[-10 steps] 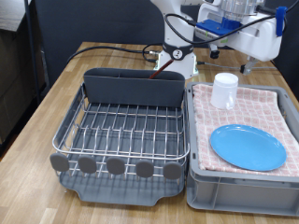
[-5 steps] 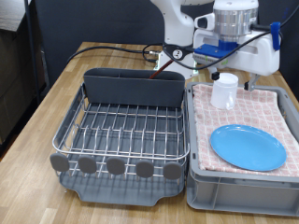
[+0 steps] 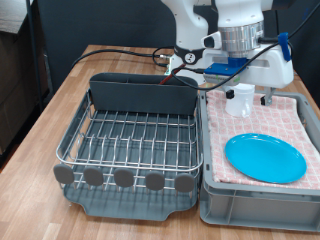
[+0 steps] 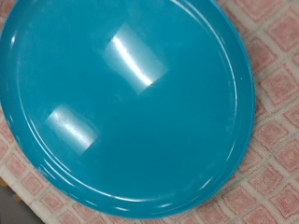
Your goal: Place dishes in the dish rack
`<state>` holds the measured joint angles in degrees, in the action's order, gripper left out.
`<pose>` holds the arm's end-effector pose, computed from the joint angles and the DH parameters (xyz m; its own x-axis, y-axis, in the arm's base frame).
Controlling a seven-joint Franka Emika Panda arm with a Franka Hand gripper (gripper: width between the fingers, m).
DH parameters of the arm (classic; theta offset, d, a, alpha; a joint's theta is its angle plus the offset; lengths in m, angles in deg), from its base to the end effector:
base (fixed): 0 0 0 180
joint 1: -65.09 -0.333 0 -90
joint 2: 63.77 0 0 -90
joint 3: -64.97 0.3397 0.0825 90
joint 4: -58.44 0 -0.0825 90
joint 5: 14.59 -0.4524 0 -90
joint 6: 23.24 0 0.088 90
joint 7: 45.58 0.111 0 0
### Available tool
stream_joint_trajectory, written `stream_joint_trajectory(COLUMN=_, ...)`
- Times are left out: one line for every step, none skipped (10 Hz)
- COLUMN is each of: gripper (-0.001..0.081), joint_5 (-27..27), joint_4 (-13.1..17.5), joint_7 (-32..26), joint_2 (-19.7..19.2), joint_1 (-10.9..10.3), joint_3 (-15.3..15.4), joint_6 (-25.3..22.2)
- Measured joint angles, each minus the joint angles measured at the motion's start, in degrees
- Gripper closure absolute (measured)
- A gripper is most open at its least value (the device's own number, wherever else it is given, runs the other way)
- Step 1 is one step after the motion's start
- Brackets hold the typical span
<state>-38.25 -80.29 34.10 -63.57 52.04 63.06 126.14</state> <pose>0.5400 0.0985 0.2951 0.0589 -0.9699 -0.2364 -0.9825 -0.0144 -0.1857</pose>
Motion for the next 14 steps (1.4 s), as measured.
stream_joint_trajectory(gripper=0.0003, joint_5=-2.91, joint_4=-0.57, joint_7=-3.54, joint_2=-0.32, joint_1=0.0, joint_3=0.04, joint_6=0.5)
stream_joint_trajectory(gripper=0.0003, joint_5=-5.38, joint_4=-1.26, joint_7=-6.41, joint_2=-0.63, joint_1=0.0, joint_3=0.15, joint_6=1.67)
stream_joint_trajectory(gripper=0.0003, joint_5=-7.26, joint_4=-1.88, joint_7=-8.54, joint_2=-1.07, joint_1=-0.01, joint_3=0.41, joint_6=3.1)
stream_joint_trajectory(gripper=0.0003, joint_5=-8.31, joint_4=-2.33, joint_7=-9.64, joint_2=-1.68, joint_1=-0.01, joint_3=0.72, joint_6=4.91)
stream_joint_trajectory(gripper=0.0003, joint_5=-9.05, joint_4=-2.77, joint_7=-10.13, joint_2=-2.36, joint_1=-0.02, joint_3=1.14, joint_6=7.16)
stream_joint_trajectory(gripper=0.0003, joint_5=-10.38, joint_4=-2.94, joint_7=-11.12, joint_2=-3.16, joint_1=-0.02, joint_3=1.61, joint_6=8.92)
stream_joint_trajectory(gripper=0.0003, joint_5=-12.62, joint_4=-2.96, joint_7=-12.79, joint_2=-3.97, joint_1=-0.02, joint_3=2.06, joint_6=10.2)
stream_joint_trajectory(gripper=0.0003, joint_5=-14.66, joint_4=-2.96, joint_7=-14.29, joint_2=-4.78, joint_1=-0.01, joint_3=2.39, joint_6=11.08)
stream_joint_trajectory(gripper=0.0003, joint_5=-16.72, joint_4=-2.98, joint_7=-15.82, joint_2=-5.53, joint_1=0.0, joint_3=2.68, joint_6=11.79)
stream_joint_trajectory(gripper=0.0003, joint_5=-18.59, joint_4=-3.01, joint_7=-17.4, joint_2=-6.22, joint_1=0.0, joint_3=2.86, joint_6=12.49)
stream_joint_trajectory(gripper=0.0003, joint_5=-20.28, joint_4=-3.02, joint_7=-18.93, joint_2=-6.82, joint_1=0.01, joint_3=2.98, joint_6=12.95)
stream_joint_trajectory(gripper=0.0003, joint_5=-22.17, joint_4=-3.02, joint_7=-20.8, joint_2=-7.39, joint_1=0.06, joint_3=3.16, joint_6=13.46)
stream_joint_trajectory(gripper=0.0003, joint_5=-24.44, joint_4=-3.01, joint_7=-22.97, joint_2=-7.92, joint_1=0.19, joint_3=3.46, joint_6=13.94)
stream_joint_trajectory(gripper=0.0003, joint_5=-26.86, joint_4=-2.99, joint_7=-25.41, joint_2=-8.4, joint_1=0.28, joint_3=3.72, joint_6=14.42)
